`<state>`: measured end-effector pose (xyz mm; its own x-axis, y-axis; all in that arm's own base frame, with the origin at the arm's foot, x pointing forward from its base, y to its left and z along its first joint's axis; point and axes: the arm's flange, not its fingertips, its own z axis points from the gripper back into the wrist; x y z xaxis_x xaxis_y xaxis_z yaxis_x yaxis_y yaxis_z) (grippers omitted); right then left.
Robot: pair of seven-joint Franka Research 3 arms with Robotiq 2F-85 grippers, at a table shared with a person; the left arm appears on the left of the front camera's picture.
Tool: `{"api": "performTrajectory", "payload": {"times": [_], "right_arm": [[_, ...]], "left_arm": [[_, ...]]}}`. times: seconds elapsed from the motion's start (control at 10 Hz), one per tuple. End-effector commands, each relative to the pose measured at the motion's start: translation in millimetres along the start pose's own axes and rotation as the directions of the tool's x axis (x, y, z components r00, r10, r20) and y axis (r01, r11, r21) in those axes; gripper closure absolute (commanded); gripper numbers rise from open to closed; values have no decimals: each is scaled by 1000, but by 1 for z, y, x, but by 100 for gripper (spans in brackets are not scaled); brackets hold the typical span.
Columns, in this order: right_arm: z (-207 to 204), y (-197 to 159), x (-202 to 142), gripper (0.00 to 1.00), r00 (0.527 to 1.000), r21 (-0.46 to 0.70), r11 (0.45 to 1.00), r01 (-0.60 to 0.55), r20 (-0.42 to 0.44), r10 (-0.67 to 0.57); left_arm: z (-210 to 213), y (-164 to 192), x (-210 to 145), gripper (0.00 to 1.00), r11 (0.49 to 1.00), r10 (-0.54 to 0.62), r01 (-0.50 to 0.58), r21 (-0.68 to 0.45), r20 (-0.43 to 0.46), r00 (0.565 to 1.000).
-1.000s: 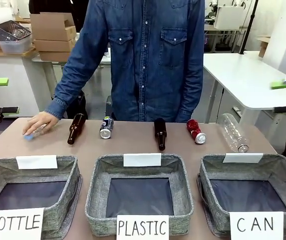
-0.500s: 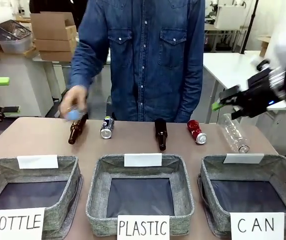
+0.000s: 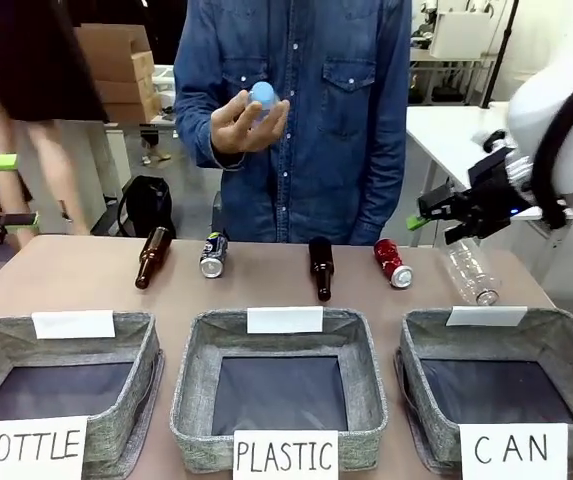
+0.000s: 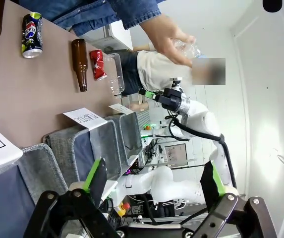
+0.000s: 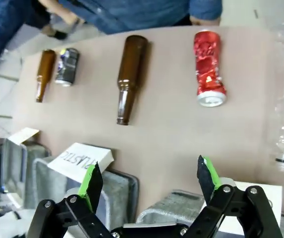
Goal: Sort the can waste into the basket.
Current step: Pick up the can waste from the table and place it in the right Fabric basket.
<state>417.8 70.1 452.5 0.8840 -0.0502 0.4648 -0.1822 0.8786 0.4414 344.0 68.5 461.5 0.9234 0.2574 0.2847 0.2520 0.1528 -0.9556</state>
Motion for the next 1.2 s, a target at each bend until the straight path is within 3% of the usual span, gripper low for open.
{"api": "performTrajectory", "payload": {"times": [0.0,0.2,0.5,0.8,1.1], "right_arm": [[-40,17,16,0,997,-192,979,-70,-35,64],[-90,16,53,0,996,-281,956,-81,-62,67],[-145,-4,78,0,991,-385,920,-73,-129,25],[-186,-25,93,0,980,-333,939,-86,-199,19],[-213,-34,97,0,971,-368,927,-68,-240,-24]], "left_arm": [[-1,-3,1,0,1000,1,-1,-24,9,1000],[-1,-3,1,0,1000,1,-1,-24,9,1000],[-1,-3,1,0,1000,1,-1,-24,9,1000],[-1,-3,1,0,1000,1,-1,-24,9,1000],[-1,-3,1,0,1000,1,-1,-24,9,1000]]}}
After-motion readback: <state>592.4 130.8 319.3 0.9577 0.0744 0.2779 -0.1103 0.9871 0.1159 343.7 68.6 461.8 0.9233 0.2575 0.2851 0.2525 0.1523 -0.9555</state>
